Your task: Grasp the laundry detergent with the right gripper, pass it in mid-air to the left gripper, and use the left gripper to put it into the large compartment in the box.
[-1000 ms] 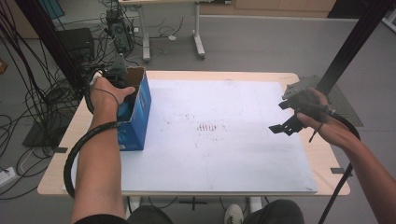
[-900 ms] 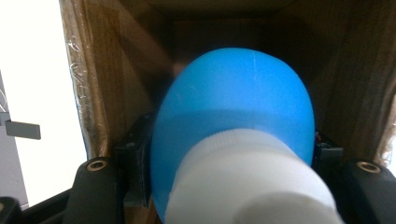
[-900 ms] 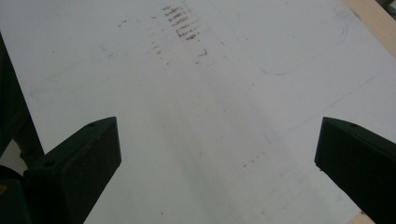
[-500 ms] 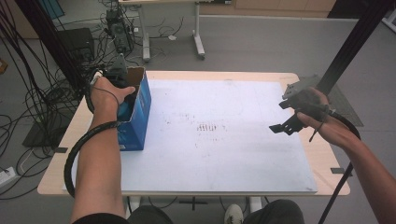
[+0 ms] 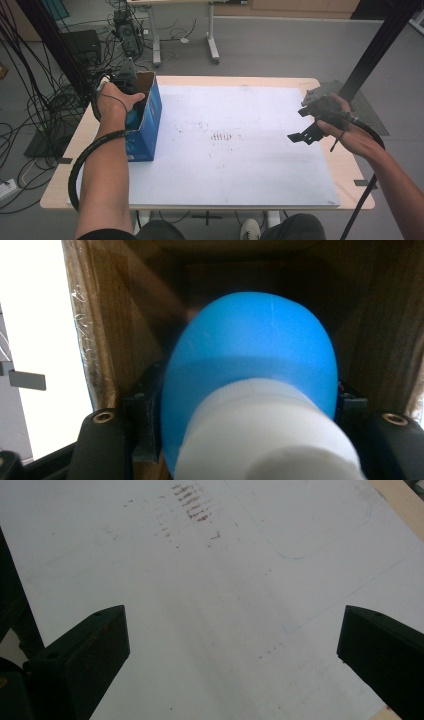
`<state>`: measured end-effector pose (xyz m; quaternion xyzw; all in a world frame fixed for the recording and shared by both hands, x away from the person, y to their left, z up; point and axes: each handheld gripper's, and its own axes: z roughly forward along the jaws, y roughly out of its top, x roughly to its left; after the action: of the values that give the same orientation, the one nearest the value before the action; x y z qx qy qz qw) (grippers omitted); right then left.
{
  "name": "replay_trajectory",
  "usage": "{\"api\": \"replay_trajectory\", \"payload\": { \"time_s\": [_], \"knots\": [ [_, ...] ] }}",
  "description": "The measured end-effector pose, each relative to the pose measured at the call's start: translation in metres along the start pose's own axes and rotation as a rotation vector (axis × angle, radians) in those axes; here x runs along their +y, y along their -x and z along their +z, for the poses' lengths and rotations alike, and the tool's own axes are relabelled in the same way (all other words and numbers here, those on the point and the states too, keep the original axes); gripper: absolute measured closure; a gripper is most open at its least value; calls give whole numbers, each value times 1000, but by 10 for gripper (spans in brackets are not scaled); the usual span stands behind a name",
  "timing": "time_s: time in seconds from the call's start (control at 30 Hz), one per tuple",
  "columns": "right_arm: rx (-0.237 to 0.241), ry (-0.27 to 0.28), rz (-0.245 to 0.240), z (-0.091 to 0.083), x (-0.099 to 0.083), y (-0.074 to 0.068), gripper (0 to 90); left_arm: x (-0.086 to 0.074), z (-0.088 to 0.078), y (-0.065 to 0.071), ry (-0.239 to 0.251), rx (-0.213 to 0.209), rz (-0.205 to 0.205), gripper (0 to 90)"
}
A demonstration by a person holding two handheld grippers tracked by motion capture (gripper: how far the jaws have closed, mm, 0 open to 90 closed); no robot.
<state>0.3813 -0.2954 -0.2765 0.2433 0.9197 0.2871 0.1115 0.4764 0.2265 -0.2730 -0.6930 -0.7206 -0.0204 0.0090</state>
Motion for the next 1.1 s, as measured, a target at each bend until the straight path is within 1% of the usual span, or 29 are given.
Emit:
{"api": "replay_trajectory", "payload": {
  "time_s": [1.1],
  "knots": [
    [-7, 1, 2, -3, 0, 1, 3, 0, 1, 1, 1, 6, 1, 355]
  ]
}}
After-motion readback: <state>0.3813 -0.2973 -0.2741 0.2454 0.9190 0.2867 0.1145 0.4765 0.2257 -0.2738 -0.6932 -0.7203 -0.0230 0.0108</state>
